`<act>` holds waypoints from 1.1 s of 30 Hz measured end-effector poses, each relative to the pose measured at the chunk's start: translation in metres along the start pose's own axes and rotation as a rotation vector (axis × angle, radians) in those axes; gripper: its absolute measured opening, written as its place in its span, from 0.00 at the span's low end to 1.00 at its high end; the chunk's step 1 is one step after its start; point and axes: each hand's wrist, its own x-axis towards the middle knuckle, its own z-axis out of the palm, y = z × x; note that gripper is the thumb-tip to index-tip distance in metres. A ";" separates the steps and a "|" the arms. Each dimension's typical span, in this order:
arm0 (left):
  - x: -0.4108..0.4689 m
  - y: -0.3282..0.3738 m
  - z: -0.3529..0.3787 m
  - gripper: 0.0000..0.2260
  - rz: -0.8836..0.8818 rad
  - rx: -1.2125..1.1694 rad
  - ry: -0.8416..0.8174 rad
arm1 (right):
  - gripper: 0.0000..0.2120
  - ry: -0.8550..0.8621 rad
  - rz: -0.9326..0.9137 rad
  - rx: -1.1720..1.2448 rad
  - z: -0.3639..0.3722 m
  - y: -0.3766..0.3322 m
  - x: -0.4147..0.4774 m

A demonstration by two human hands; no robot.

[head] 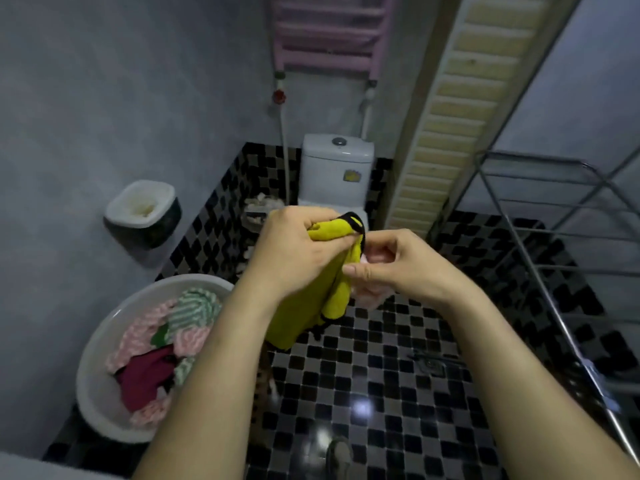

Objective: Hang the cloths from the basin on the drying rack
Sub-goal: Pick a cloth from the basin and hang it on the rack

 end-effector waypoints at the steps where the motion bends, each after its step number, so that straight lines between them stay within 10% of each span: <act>1: 0.001 0.006 0.010 0.05 0.019 -0.022 -0.022 | 0.08 0.065 0.018 -0.019 -0.004 0.007 -0.011; 11: 0.007 0.064 0.095 0.08 0.096 -0.279 -0.204 | 0.10 0.414 0.281 -0.693 -0.074 0.015 -0.121; 18: 0.018 0.117 0.181 0.09 0.125 -0.423 -0.322 | 0.11 0.601 0.228 -0.083 -0.141 0.067 -0.190; 25: 0.028 0.177 0.285 0.07 0.309 -0.032 -0.540 | 0.09 1.134 0.169 -0.166 -0.242 0.105 -0.269; 29: 0.041 0.196 0.325 0.14 0.411 0.344 -0.383 | 0.09 1.366 0.171 -0.300 -0.295 0.110 -0.307; 33: 0.051 0.203 0.359 0.11 0.433 0.218 -0.294 | 0.08 1.508 0.183 -0.375 -0.335 0.128 -0.328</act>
